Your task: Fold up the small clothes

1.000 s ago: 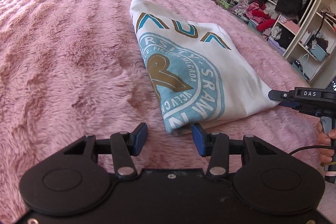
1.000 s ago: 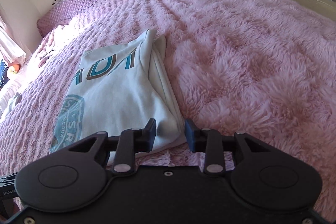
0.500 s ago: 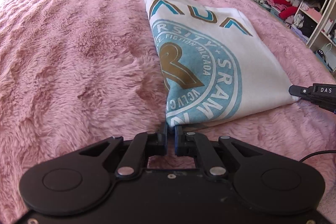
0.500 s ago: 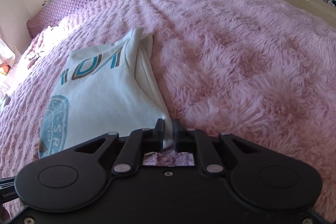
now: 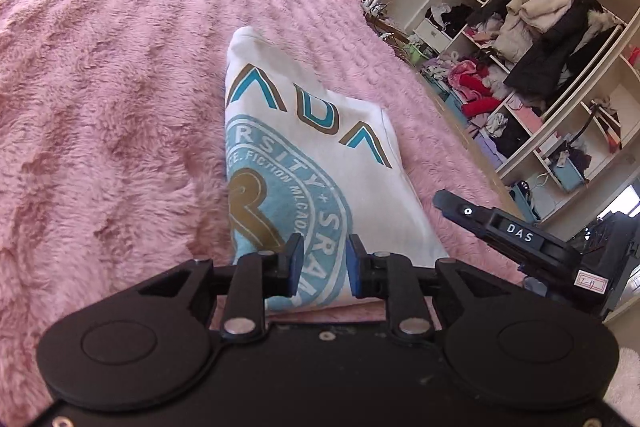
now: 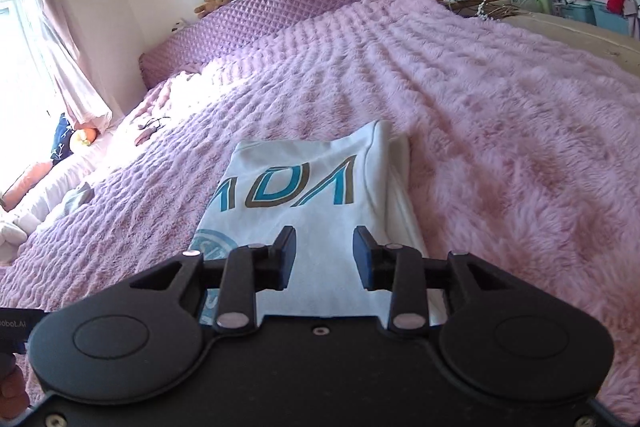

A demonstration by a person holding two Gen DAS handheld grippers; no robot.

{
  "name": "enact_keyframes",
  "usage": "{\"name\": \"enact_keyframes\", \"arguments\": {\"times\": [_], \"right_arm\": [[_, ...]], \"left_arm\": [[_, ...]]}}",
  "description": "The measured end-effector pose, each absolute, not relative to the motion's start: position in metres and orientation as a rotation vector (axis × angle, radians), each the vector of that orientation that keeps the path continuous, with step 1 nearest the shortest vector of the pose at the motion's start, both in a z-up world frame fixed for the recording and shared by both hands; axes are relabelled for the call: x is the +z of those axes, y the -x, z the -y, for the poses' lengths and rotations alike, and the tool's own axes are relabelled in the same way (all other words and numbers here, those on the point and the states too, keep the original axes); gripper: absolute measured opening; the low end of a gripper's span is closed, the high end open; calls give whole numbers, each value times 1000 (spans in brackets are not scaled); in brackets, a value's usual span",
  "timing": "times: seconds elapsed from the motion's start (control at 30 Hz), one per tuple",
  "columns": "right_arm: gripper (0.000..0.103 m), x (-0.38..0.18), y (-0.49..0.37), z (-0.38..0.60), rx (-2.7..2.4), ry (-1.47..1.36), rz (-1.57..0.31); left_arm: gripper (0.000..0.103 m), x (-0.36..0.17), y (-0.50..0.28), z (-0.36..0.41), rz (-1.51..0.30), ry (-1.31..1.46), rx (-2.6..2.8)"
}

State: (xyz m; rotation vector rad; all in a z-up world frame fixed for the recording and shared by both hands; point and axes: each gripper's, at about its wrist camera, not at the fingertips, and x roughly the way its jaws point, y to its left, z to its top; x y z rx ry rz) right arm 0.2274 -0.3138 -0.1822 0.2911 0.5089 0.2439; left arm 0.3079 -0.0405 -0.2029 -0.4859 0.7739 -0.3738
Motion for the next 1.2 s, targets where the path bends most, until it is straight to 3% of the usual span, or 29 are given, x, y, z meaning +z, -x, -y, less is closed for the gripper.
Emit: {"name": "enact_keyframes", "arguments": {"times": [0.1,0.13,0.2,0.3,0.4,0.53,0.7,0.93,1.0,1.03,1.07,1.13,1.2], "right_arm": [[32,-204,-247,310,196,-266,-594],[24,-210,-252,312,178,-261,-616],[22,-218,-252,319,174,-303,-632],[27,-203,-259,320,223,-297,-615],[43,-182,-289,326,203,-279,-532],[44,-179,-351,334,156,-293,-513],[44,-188,-406,326,152,-253,-550],[45,-204,-423,328,175,-306,-587],[45,-207,-423,329,178,-300,-586],[40,-207,-423,327,173,-276,-587],[20,-206,-424,325,166,-256,-575],[7,-198,-422,327,158,-276,-542],[7,-187,-420,325,137,-258,-486]], "left_arm": [[22,-229,-328,51,-864,486,-346],[22,-240,-332,51,-896,479,-339],[24,-258,-333,48,-893,490,-348],[23,-248,-337,37,-883,586,-379],[35,-225,-351,20,-777,630,-399],[38,-224,-410,1,-733,649,-328],[38,-249,-492,-29,-696,906,-337],[38,-275,-564,-37,-760,1067,-343],[33,-276,-572,-34,-756,1073,-363],[18,-274,-578,-34,-744,1077,-377],[0,-272,-581,-33,-730,1072,-388],[0,-262,-585,-30,-718,1035,-373],[0,-251,-588,-22,-700,926,-365]]}}
